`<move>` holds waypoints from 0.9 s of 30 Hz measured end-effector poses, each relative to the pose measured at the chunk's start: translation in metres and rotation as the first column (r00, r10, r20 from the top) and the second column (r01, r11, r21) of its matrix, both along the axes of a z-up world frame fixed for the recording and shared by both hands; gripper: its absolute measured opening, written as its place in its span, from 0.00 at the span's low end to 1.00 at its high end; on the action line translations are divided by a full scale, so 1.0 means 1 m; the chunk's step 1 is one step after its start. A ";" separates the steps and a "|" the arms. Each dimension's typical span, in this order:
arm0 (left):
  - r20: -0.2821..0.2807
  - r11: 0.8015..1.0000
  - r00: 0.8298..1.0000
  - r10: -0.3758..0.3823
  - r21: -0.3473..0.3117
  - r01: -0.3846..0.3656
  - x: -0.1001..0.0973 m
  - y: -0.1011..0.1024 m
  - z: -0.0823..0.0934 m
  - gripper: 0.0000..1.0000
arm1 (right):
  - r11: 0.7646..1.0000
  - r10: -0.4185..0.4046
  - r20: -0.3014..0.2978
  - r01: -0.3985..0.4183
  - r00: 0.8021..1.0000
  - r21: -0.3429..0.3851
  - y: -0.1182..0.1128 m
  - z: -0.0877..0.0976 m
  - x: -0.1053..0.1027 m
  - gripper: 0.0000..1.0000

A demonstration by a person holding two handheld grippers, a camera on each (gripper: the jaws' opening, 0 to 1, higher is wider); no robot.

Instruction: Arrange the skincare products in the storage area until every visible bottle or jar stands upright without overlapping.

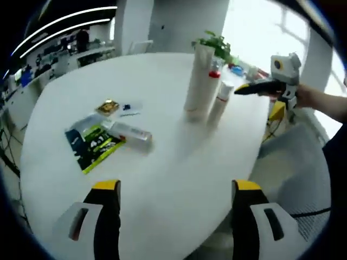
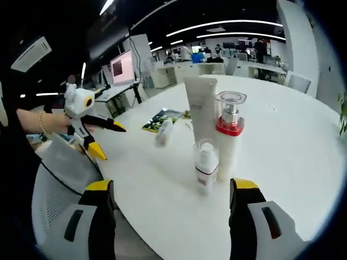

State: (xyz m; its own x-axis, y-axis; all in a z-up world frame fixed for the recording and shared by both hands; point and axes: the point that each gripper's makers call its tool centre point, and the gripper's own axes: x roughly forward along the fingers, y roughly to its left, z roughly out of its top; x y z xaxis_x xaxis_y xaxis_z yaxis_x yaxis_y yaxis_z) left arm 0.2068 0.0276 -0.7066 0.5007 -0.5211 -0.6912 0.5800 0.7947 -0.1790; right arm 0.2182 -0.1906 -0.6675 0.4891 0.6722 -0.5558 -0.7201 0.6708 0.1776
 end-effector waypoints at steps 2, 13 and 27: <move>0.001 0.999 0.999 0.034 -0.010 -0.034 0.001 0.010 0.000 0.83 | 1.000 -0.001 -0.001 0.001 1.000 0.004 0.000 0.000 0.000 0.87; -0.003 0.995 0.996 0.091 -0.032 -0.091 -0.015 0.026 0.009 0.90 | 1.000 -0.017 -0.024 0.017 1.000 -0.003 0.004 -0.003 -0.012 0.90; -0.042 0.985 0.986 0.162 -0.054 -0.164 -0.035 0.039 0.004 0.97 | 0.999 -0.050 -0.053 0.050 0.997 0.003 0.001 -0.012 -0.032 0.91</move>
State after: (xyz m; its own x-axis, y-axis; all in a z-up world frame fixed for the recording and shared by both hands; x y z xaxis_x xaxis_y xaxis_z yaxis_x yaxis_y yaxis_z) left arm 0.1717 0.0671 -0.7023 0.5566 -0.4742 -0.6822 0.4358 0.8657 -0.2462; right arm 0.1858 -0.1892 -0.6800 0.4920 0.6502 -0.5789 -0.6752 0.7048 0.2178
